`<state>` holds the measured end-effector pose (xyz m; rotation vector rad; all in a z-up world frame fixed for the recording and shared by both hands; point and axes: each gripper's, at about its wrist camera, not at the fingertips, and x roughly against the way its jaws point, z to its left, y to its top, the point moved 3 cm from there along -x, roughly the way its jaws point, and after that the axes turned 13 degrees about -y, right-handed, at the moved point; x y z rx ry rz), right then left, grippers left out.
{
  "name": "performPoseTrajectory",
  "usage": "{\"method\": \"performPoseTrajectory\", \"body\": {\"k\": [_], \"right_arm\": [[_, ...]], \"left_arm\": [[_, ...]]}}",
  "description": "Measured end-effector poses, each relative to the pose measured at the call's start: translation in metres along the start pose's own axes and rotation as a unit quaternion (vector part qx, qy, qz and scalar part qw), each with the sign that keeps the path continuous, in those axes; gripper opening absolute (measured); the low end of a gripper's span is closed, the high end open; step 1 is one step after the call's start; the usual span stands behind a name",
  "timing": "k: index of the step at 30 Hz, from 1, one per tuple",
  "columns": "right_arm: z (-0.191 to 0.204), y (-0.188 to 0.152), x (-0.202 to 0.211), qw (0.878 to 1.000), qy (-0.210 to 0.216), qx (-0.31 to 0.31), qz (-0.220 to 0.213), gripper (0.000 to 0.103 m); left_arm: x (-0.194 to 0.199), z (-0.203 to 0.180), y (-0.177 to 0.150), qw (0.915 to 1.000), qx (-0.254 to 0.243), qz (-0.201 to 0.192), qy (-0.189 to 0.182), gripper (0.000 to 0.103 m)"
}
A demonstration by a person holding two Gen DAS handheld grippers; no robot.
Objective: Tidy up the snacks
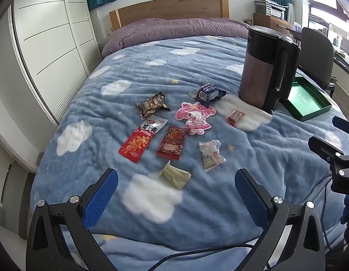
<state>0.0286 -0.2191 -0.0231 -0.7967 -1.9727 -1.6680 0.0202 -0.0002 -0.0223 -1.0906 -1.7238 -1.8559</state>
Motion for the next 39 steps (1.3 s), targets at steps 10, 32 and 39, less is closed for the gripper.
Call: {"method": "performPoseTrajectory", "body": {"k": [10,32,39], "right_arm": [[0.0,0.0,0.0006,1.0,-0.001,-0.001,0.0,0.103],[-0.0001,-0.0045,-0.0021,1.0,-0.002,-0.001,-0.004,0.103],[-0.0019,-0.0002,0.0029,1.0,-0.002,-0.002,-0.003,0.103]], "left_arm": [[-0.0002,0.0001,0.0,1.0,0.001,0.001,0.0,0.102],[0.0015,-0.0028,-0.0014,1.0,0.005,0.004,0.0,0.102],[-0.0042,0.0056,-0.0052,0.9999,0.01,0.008,0.0,0.102]]}}
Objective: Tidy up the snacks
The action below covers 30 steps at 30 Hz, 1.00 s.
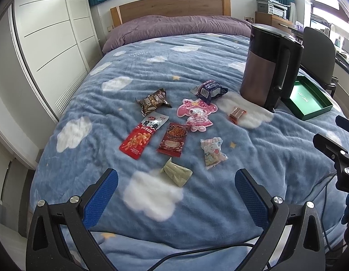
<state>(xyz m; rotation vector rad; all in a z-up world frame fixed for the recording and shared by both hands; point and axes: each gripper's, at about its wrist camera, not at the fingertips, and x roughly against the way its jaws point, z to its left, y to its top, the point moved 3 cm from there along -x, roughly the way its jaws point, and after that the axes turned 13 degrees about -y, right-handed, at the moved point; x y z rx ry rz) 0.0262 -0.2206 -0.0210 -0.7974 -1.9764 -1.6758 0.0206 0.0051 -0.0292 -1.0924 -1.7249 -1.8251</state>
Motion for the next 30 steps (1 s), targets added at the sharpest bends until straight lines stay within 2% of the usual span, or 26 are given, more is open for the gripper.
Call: {"method": "performPoseTrajectory", "body": {"k": [30], "right_arm": [[-0.0007,-0.0061,-0.0039,1.0,0.001,-0.009,0.001,0.103]], "left_arm": [[-0.0047,0.0083,-0.0009,0.9999,0.009,0.009,0.005,0.102]]}}
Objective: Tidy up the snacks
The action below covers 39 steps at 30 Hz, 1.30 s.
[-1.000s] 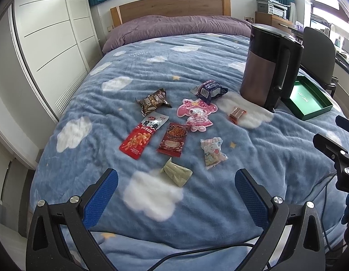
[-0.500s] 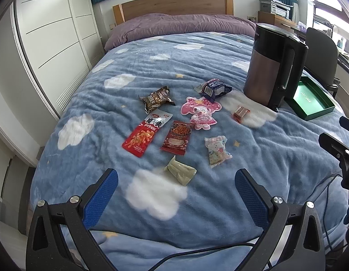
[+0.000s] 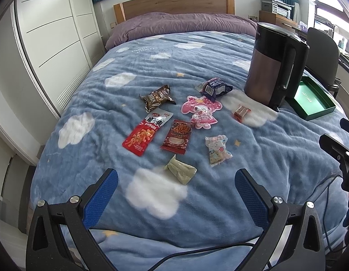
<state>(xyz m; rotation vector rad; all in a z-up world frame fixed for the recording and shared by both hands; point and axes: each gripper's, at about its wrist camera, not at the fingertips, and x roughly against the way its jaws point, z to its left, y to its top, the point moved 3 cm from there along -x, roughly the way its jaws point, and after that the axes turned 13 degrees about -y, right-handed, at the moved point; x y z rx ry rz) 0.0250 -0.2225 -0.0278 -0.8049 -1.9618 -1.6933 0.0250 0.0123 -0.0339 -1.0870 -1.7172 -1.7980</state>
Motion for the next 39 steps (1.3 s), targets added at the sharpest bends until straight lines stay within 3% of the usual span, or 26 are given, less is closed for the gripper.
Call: {"method": "performPoseTrajectory", "body": {"k": [39], "right_arm": [[0.0045,-0.002,0.0006,1.0,0.002,-0.001,0.003,0.103]], "left_arm": [[-0.0043,0.0059,-0.005,0.9996,0.019,0.017,-0.011,0.102]]}}
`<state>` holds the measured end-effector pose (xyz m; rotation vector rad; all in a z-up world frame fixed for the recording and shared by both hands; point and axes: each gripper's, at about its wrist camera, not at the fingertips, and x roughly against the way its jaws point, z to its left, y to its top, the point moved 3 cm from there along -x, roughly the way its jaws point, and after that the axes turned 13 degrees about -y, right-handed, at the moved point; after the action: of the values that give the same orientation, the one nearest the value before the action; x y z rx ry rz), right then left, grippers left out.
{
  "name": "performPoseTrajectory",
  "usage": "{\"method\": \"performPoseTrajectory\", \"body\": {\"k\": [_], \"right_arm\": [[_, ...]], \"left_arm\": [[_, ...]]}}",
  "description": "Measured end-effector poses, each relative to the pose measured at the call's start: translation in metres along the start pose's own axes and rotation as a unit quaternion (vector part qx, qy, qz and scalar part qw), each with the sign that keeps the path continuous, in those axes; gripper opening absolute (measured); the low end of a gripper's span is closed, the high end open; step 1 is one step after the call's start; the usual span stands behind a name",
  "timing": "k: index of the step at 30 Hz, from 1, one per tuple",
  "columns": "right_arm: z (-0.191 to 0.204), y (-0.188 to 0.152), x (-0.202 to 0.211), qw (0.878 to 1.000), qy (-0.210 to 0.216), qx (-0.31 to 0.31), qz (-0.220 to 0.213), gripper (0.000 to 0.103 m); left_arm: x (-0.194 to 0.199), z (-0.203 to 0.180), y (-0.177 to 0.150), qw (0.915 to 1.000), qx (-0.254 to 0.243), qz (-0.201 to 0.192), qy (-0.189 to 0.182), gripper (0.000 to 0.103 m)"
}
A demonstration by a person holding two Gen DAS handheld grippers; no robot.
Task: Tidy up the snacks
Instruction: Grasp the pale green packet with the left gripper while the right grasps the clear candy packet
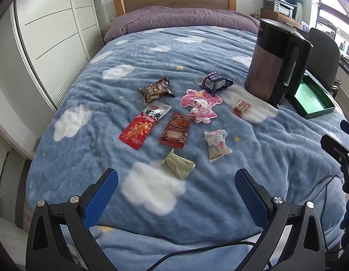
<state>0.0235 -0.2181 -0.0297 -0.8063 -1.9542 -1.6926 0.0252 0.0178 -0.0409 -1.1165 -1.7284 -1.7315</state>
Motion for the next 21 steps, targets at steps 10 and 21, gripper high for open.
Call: {"method": "performPoseTrajectory", "body": {"k": [10,21], "right_arm": [[0.028,-0.006,-0.015,0.999,0.022,0.02,0.015,0.103],[0.076,-0.008,-0.049,0.996,0.062,0.039,0.044,0.103]], "left_arm": [[-0.021,0.047,-0.014,0.9951,0.083,0.053,-0.01,0.102],[-0.063,0.074,-0.026,0.9783,0.189,0.079,-0.031,0.101]]}}
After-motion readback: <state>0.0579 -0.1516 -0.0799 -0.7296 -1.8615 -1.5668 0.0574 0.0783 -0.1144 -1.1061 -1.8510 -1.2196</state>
